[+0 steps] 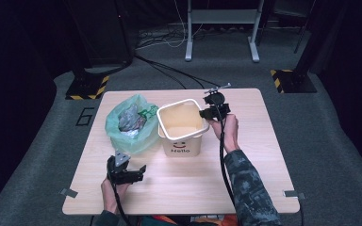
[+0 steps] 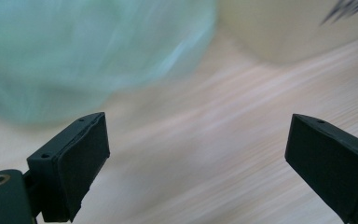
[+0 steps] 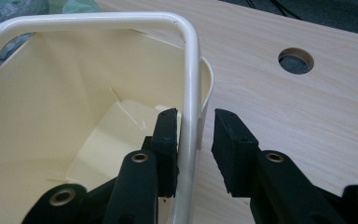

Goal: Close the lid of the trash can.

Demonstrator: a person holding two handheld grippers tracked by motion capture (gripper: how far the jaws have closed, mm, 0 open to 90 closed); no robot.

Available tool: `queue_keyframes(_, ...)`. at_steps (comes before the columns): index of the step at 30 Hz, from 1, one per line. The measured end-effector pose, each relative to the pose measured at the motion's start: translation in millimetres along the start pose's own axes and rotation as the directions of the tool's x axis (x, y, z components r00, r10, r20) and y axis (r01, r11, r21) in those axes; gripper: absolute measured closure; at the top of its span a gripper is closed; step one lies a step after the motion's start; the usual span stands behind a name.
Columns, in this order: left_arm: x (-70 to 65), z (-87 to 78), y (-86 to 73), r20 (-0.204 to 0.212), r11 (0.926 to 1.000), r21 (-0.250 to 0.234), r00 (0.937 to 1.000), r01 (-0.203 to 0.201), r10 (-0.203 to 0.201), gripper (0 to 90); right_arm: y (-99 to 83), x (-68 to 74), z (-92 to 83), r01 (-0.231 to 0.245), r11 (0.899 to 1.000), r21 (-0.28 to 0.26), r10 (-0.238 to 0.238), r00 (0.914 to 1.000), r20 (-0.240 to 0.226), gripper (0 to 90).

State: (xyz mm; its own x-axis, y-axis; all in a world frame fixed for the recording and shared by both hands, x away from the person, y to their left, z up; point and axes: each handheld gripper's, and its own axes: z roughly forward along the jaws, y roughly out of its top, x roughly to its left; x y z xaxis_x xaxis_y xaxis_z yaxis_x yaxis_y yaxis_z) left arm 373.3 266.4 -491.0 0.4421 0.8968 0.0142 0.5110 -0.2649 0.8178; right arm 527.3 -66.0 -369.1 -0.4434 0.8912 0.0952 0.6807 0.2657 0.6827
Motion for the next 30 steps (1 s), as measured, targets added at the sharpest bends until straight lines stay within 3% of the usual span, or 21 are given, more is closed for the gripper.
queue_keyframes(3,-11.1,-5.2,21.8,0.068,0.9979,-0.065,0.9977,-0.002,0.007,5.5,-2.2,-0.2,0.3,-0.009,1.000,-0.001,0.009,0.9999,-0.007,71.5)
queue_keyframes(6,-24.8,-4.1,48.6,0.118,0.9930,-0.113,0.9918,-0.034,0.047,4.5,-2.7,1.6,1.1,-0.016,1.000,0.000,0.016,0.9999,-0.003,72.7)
queue_keyframes(11,-46.5,3.0,82.4,0.111,0.9791,-0.177,0.9865,-0.099,0.120,4.0,-1.3,6.5,1.7,-0.012,1.000,0.004,0.012,0.9999,0.005,72.1)
queue_keyframes(13,-51.9,9.3,91.1,0.101,0.9762,-0.183,0.9853,-0.117,0.137,4.3,-1.4,7.1,2.3,-0.008,1.000,0.005,0.008,0.9999,0.007,72.5)
queue_keyframes(19,-54.4,24.2,101.0,0.078,0.9744,-0.174,0.9844,-0.142,0.158,6.6,-2.3,8.3,1.7,-0.008,1.000,0.010,0.008,1.0000,-0.001,72.2)
queue_keyframes(24,-47.1,26.4,99.9,0.105,0.9767,-0.181,0.9852,-0.115,0.136,8.2,-4.1,7.0,-0.1,-0.005,1.000,0.010,0.005,0.9999,-0.013,72.0)
queue_keyframes(30,-39.3,25.0,98.8,0.147,0.9761,-0.197,0.9817,-0.091,0.121,11.8,-7.3,10.2,-3.6,0.006,1.000,0.012,-0.006,0.9999,-0.013,70.5)
